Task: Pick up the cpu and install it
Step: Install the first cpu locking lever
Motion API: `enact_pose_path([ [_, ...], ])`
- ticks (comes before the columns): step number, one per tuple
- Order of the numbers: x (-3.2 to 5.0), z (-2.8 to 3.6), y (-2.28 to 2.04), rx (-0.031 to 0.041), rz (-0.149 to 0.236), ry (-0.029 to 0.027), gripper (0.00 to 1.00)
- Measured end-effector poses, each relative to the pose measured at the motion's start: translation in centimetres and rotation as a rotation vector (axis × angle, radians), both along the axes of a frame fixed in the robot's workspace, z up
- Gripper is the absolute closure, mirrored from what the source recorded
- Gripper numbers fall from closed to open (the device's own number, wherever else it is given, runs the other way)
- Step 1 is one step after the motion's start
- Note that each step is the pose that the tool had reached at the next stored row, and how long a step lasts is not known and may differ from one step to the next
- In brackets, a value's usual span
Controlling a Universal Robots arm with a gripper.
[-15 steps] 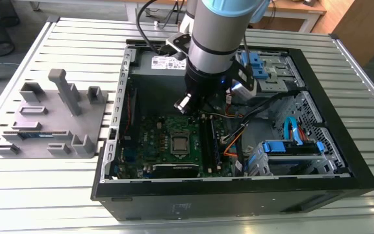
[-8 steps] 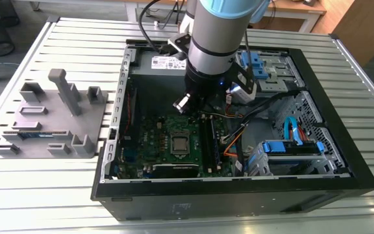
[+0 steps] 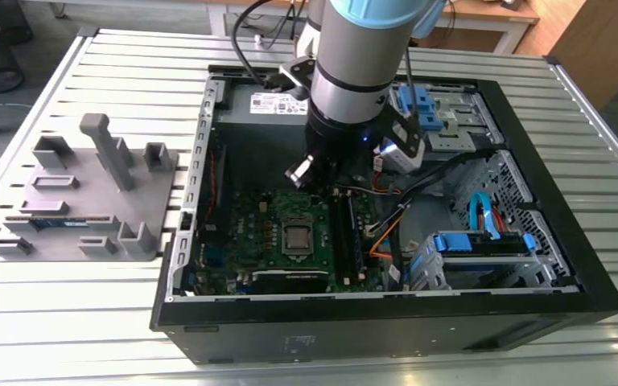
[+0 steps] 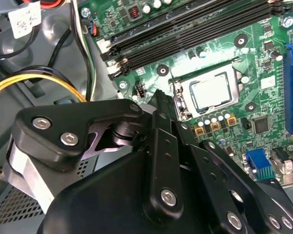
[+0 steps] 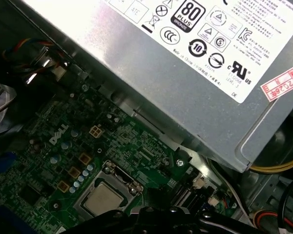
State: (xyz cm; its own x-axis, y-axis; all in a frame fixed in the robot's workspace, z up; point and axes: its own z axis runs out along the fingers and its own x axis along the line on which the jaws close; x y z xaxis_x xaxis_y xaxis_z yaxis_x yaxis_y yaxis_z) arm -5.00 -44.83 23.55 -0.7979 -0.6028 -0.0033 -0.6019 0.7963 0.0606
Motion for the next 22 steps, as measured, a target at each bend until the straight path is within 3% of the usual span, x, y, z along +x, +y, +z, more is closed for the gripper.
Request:
enact_pose_path([
  [10, 0.0, -0.15, -0.22, -0.0285, -0.043, -0.0011, 0.89],
  [14, 0.0, -0.22, -0.26, -0.0329, -0.059, -0.0009, 0.89],
  [22, 0.0, -0.23, -0.26, -0.0329, -0.06, -0.001, 0.89],
])
